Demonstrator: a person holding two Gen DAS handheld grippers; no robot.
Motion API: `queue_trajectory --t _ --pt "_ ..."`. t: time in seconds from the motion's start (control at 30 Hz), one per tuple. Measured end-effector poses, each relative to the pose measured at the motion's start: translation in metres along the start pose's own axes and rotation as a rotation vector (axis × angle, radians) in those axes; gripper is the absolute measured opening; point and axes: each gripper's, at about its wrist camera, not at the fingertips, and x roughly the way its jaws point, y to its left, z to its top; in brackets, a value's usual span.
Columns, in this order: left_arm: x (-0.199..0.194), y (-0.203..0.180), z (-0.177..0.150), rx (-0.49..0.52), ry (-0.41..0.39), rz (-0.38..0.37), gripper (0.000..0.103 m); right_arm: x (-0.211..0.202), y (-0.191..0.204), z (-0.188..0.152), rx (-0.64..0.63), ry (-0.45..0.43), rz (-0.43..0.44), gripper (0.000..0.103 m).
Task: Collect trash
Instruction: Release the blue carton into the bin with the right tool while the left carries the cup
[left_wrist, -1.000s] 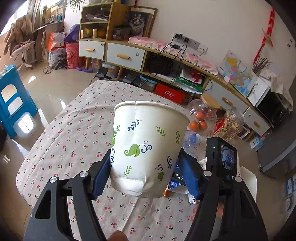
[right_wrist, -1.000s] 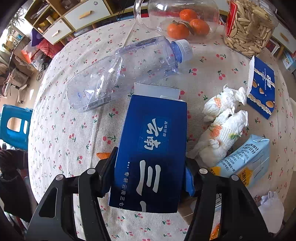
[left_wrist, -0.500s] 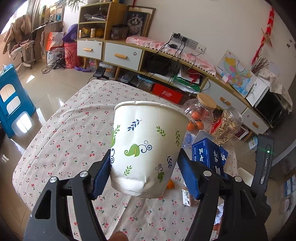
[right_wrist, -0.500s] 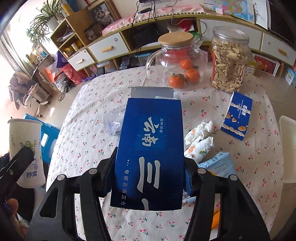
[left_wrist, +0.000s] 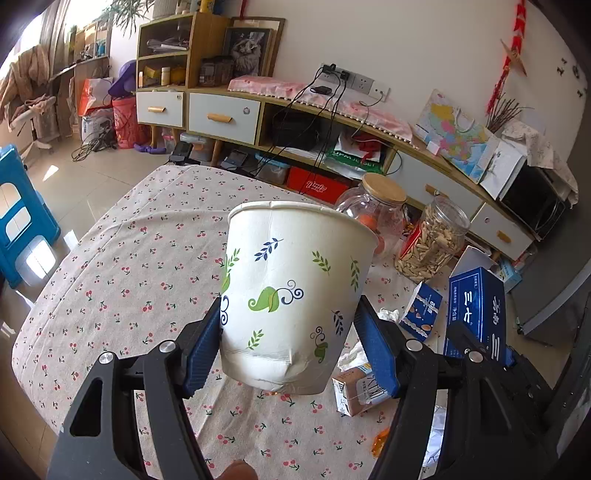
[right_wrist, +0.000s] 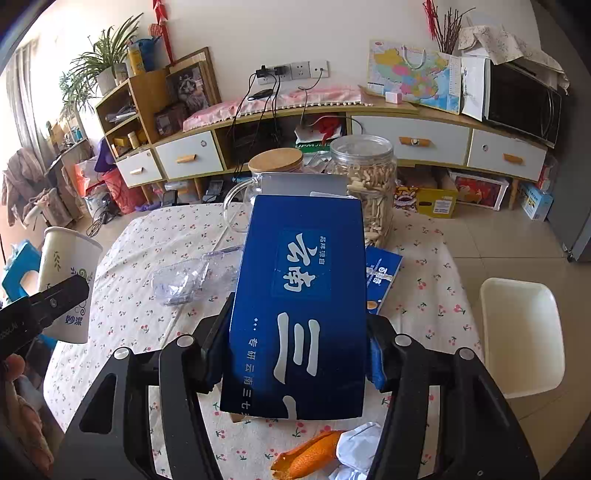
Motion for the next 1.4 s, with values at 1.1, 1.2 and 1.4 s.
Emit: queue_trajectory --t 1.1,1.2,1.4 --pt "0.018 -0.158 -0.049 0.243 -0.18 -0.034 0.068 -0.049 -0.188 -0.009 0.215 -0.202 -0.378 0.053" --pt "0.018 -0.166 -0.053 0.264 -0.176 -0.046 0.068 -0.052 -0.214 -0.011 0.263 -0.194 -0.431 0.053" --pt "0.015 -0.184 -0.065 0.31 -0.165 -0.086 0.068 -0.051 -0.266 -0.018 0.35 -0.164 -0.544 0.053"
